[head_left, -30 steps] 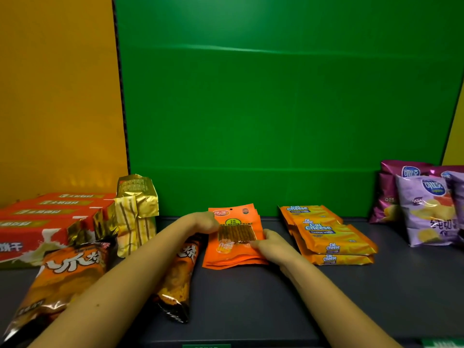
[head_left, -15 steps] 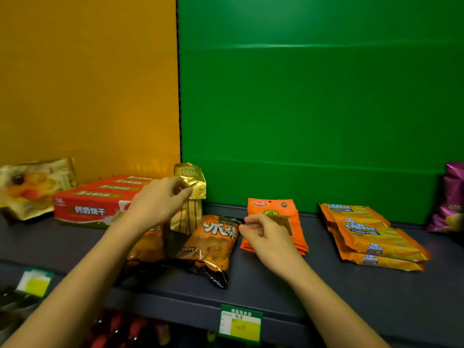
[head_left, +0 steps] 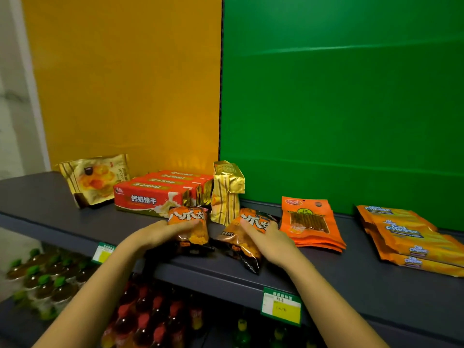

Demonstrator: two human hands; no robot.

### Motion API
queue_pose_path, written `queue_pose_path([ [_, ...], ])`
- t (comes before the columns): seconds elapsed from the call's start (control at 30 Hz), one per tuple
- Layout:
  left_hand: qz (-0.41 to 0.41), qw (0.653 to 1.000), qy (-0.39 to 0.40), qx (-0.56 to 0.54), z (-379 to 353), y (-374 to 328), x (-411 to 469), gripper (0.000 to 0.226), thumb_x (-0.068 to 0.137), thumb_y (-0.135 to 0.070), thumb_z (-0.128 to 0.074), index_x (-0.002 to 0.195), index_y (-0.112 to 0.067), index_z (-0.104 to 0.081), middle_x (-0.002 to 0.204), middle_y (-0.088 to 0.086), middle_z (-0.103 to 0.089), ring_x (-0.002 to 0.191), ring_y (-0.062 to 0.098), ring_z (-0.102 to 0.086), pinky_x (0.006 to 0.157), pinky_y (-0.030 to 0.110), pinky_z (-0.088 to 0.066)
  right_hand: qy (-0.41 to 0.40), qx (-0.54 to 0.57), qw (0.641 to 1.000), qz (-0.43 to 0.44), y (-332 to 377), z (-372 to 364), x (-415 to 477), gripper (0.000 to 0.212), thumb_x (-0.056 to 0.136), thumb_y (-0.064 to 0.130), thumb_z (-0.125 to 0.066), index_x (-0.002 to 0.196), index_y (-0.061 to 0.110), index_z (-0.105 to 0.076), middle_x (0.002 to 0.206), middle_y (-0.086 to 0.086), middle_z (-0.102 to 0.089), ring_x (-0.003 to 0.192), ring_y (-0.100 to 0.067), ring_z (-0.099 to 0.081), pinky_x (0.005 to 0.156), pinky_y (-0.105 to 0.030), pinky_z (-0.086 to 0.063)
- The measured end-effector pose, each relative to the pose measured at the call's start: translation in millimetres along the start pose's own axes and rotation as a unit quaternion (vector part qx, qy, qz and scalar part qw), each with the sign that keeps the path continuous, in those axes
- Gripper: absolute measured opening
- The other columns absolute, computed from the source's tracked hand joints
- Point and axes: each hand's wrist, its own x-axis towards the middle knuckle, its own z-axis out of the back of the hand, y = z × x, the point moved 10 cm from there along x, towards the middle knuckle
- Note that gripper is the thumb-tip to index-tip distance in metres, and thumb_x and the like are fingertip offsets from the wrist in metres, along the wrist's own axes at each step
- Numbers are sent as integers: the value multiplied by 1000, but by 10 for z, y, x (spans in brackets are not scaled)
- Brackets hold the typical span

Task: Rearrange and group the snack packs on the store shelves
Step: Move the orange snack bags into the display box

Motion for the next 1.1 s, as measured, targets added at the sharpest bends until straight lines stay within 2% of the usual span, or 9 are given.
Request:
queue_pose_path([
  [0.1, -34, 998, 22, -54, -49, -61, 23, 34, 71, -52, -66, 96, -29, -65, 109, -7, -68, 95, 7, -61, 79, 20, -42, -23, -53, 998, -9, 60, -18, 3, 111, 69, 83, -32, 146, 8, -8, 146, -16, -38, 130, -35, -39, 103, -42, -35],
  [0.3, -86, 982, 29, -166, -64, -72, 39, 34, 73, -27, -74, 99, -29, -53, 90, -11, -72, 77, 2, -69, 57, 11, -49, -10, 19, 999, -45, 50, -19, 22, 118, 67, 69, -59, 147, 7, 3, 152, -14, -28, 134, -33, -35, 105, -39, -35],
  [0.37, -88, 976, 13, -200, -41, -29, 20, 49, 70, -26, -77, 104, -26, -42, 96, -8, -67, 81, 5, -67, 57, 14, -50, -13, 105, 993, -51, 49, -47, -14, 124, 63, 61, -70, 147, 7, 4, 152, -13, -27, 135, -32, -34, 103, -37, -35],
  [0.5, -121, 963, -22, -241, 37, 20, -25, 86, 59, -28, -85, 120, -25, -24, 105, -6, -59, 94, 13, -62, 74, 28, -52, -45, 206, 975, -73, 9, -110, -102, 121, 57, 48, -80, 144, 8, -7, 146, -13, -34, 129, -31, -40, 99, -37, -39],
  [0.63, -177, 948, -61, -256, 206, -25, -101, 84, 66, -21, -82, 125, -29, -22, 105, -8, -55, 93, 11, -60, 72, 27, -51, -79, 265, 959, -66, 11, -114, -227, 112, 59, 41, -79, 144, 10, -13, 140, -11, -41, 124, -29, -43, 97, -37, -39],
  [0.7, -189, 941, -56, -275, 267, -72, -152, 81, 64, -20, -81, 123, -28, -26, 104, -8, -55, 91, 11, -61, 64, 22, -51, -107, 298, 947, -45, 50, -55, -328, 106, 58, 38, -81, 142, 13, -21, 129, -5, -50, 114, -23, -51, 85, -29, -44],
  [0.83, -235, 923, -26, -303, 307, -384, -313, 86, 49, -29, -81, 119, -28, -31, 102, -8, -58, 89, 12, -62, 50, 14, -52, -168, 377, 911, 3, 102, 186, -604, 64, 63, 31, -80, 115, 26, -42, 98, 12, -61, 88, -7, -61, 63, -18, -45],
  [1.0, -273, 907, 24, -318, -54, -885, -439, 89, 45, -30, -81, 121, -28, -36, 105, -6, -61, 93, 16, -64, 66, 28, -53, -245, 434, 866, 36, -143, 638, -1096, 60, 64, 23, -80, 116, 26, -50, 101, 11, -66, 78, -2, -69, 55, -11, -50],
  [1.1, -290, 897, 64, -328, -478, -1200, -537, 91, 50, -24, -82, 129, -26, -35, 109, -5, -62, 95, 15, -65, 66, 27, -55, -302, 442, 844, 26, -491, 964, -1439, 60, 65, 19, -79, 118, 22, -50, 110, 4, -67, 93, -10, -66, 67, -19, -52],
])
